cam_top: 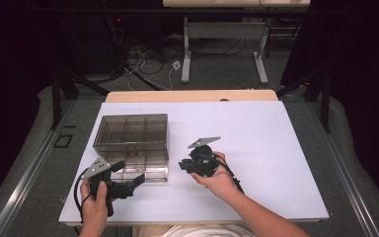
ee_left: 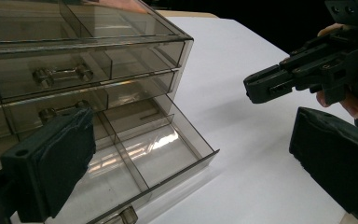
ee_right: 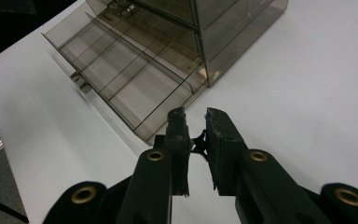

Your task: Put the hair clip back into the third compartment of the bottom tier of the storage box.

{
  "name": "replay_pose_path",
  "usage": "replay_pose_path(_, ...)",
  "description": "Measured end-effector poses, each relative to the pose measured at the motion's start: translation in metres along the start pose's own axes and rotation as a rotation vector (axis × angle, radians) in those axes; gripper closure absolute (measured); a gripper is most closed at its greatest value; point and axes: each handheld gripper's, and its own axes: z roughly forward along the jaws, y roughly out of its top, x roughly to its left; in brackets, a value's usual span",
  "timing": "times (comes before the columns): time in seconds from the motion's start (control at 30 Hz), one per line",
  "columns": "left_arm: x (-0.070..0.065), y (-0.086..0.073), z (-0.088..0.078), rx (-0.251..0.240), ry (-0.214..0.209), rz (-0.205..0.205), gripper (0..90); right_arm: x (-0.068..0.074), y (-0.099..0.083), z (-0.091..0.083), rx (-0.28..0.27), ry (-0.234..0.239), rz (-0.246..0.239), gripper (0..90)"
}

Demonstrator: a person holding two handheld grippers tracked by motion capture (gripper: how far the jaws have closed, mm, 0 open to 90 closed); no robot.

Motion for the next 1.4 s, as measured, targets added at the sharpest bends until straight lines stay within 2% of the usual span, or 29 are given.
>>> replay_pose_path(0.23,0.000,0.000,-0.001,0.000,0.001,0.005,0.7,0.006,0.000,0.005,-0.001,0.002,-0.008,79.8)
replay_pose_path(0.3,0.000,0.000,-0.001,0.000,0.000,0.005,0.7,0.007,-0.001,0.007,-0.022,0.007,-0.021,79.8)
replay_pose_path(0.37,0.000,0.000,0.000,0.003,0.003,0.009,0.7,0.007,0.000,0.008,-0.020,0.011,-0.030,79.8)
replay_pose_path(0.4,0.000,0.000,0.000,0.002,0.002,0.010,0.7,0.008,0.000,0.008,-0.018,0.017,-0.015,79.8)
replay_pose_path(0.53,0.000,0.001,-0.001,-0.002,0.002,0.012,0.7,0.010,0.000,0.012,-0.032,0.020,-0.033,79.7)
replay_pose_path(0.57,0.000,0.001,-0.001,-0.001,0.003,0.013,0.7,0.011,0.000,0.013,-0.052,0.017,-0.034,79.8)
replay_pose_path(0.63,0.000,0.000,0.000,0.000,0.004,0.013,0.7,0.012,0.000,0.014,-0.040,0.022,-0.042,79.8)
replay_pose_path(0.73,0.000,0.000,0.000,-0.001,0.003,0.015,0.7,0.014,0.000,0.017,-0.058,0.024,-0.043,79.8)
replay_pose_path(0.8,0.000,0.000,0.000,-0.001,0.004,0.017,0.7,0.016,0.001,0.017,-0.040,0.032,-0.047,79.8)
replay_pose_path(0.83,0.000,0.000,0.000,-0.001,0.005,0.017,0.7,0.017,0.001,0.019,-0.059,0.030,-0.043,79.8)
replay_pose_path(1.1,0.000,0.000,0.000,-0.001,0.005,0.017,0.7,0.025,0.003,0.025,-0.065,0.043,-0.064,79.8)
replay_pose_path(1.13,0.000,0.000,0.000,-0.001,0.005,0.017,0.7,0.025,0.003,0.025,-0.049,0.047,-0.067,79.8)
replay_pose_path(1.2,0.000,0.000,-0.001,-0.001,0.004,0.016,0.7,0.027,0.003,0.027,-0.071,0.047,-0.069,79.8)
replay_pose_path(1.37,0.000,0.000,0.000,-0.002,0.003,0.017,0.7,0.029,0.005,0.029,-0.058,0.050,-0.073,79.8)
replay_pose_path(1.4,0.000,0.000,0.000,-0.002,0.002,0.017,0.7,0.030,0.004,0.031,-0.070,0.053,-0.075,79.8)
